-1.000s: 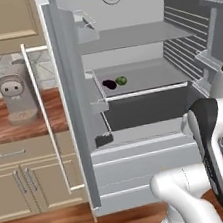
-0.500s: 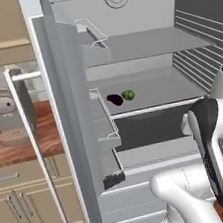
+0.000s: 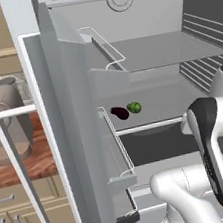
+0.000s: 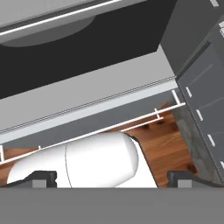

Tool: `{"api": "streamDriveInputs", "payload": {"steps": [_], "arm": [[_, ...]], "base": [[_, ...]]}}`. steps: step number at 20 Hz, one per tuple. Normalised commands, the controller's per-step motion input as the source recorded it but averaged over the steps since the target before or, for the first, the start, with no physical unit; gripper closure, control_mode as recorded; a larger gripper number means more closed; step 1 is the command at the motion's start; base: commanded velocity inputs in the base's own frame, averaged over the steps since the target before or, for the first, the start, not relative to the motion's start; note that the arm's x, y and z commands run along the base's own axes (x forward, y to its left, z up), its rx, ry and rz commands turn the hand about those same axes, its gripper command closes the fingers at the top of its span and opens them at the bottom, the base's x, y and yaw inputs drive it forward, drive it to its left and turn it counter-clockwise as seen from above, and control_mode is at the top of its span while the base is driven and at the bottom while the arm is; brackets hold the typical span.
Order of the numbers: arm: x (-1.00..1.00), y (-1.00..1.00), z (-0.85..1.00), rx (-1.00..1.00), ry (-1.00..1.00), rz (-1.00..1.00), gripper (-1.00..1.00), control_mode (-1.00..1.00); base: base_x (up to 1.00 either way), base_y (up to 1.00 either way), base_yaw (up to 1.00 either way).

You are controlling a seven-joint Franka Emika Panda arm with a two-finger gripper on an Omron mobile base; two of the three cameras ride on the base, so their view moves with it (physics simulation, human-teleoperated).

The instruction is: Gather the avocado and eggplant from the fridge and place them on a tray on the dining counter. Then gather the steak and chicken drumstick from the fridge and place them on the other tray.

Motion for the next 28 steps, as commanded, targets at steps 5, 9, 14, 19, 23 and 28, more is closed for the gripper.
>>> {"api": "streamDriveInputs", "payload": {"steps": [5, 9, 14, 19, 23, 28], "arm": [[0.15, 0.00, 0.00, 0.00, 0.00, 0.00, -1.00, -1.00], [0.90, 0.03, 0.00, 0.05, -0.03, 0.02, -1.00, -1.00], [0.91, 0.17, 0.00, 0.06, -0.07, 0.11, -1.00, -1.00], [0.63, 0.21, 0.02, 0.01, 0.00, 0.11, -1.00, -1.00], [0.44, 0.14, 0.01, -0.01, -0.01, 0.05, -1.00, -1.00], [0.31, 0.00, 0.00, -0.08, -0.04, 0.13, -1.00, -1.00]], "base": [[0.56, 0.00, -0.02], [0.00, 0.00, 0.00], [0.00, 0.00, 0.00], [0.00, 0.00, 0.00], [0.00, 0.00, 0.00], [0.00, 0.00, 0.00]]}}
